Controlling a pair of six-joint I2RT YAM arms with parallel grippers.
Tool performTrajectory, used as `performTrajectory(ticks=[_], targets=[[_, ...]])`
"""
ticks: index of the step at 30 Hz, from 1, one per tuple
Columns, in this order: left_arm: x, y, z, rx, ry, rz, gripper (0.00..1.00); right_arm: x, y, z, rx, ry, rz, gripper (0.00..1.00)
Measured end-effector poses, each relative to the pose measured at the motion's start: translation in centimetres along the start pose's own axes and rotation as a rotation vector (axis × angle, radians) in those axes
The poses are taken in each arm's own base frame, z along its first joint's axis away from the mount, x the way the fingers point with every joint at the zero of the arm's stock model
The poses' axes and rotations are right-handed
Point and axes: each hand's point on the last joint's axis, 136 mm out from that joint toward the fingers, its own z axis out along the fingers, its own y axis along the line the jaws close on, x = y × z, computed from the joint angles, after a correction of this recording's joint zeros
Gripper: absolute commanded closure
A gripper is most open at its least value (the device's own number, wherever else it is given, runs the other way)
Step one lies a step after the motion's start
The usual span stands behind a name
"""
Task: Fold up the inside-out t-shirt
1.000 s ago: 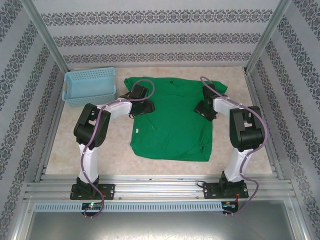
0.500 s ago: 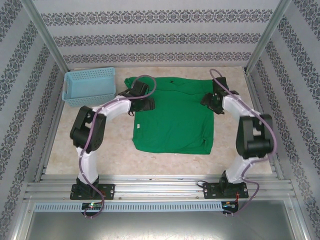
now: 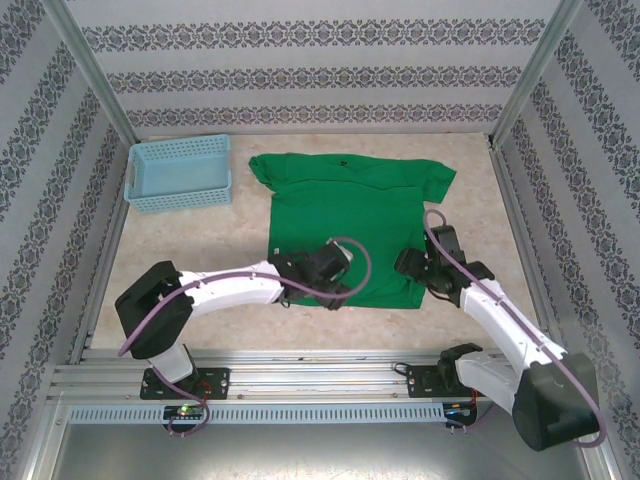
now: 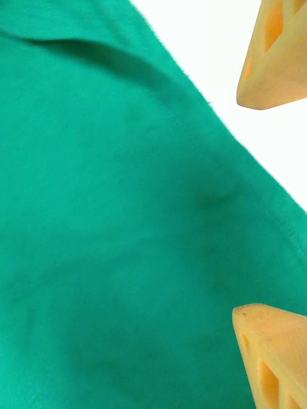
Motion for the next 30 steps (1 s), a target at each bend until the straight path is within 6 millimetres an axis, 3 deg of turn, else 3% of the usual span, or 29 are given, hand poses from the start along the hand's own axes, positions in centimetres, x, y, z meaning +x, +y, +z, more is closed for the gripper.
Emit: performTrajectory(ticks=[4, 9, 20, 24, 30], targets=[[2.0, -1.1, 1.6, -0.025, 0.076, 0.079, 0.26, 1.1, -0.7, 0.0, -0.001, 0.004, 0.024, 0.31], [3.7, -0.3, 3.2, -0.079, 0.153, 0.119, 0.29, 1.3, -0.8, 0.0, 0.000, 0.007, 0.036, 0.31], [2.3, 0.5, 3.2, -0.143, 0.129, 0.130, 0.39, 1.2, -0.8, 0.0, -0.002, 0.005, 0.038, 0.30], [2.7, 0.6, 3.7, -0.154, 0.143, 0.136, 0.48, 1.2, -0.8, 0.0, -0.002, 0.005, 0.038, 0.30], [1.6, 0.3, 3.4, -0.150, 0.121, 0.143, 0.62, 1.2, -0.8, 0.0, -0.001, 0.005, 0.038, 0.30]])
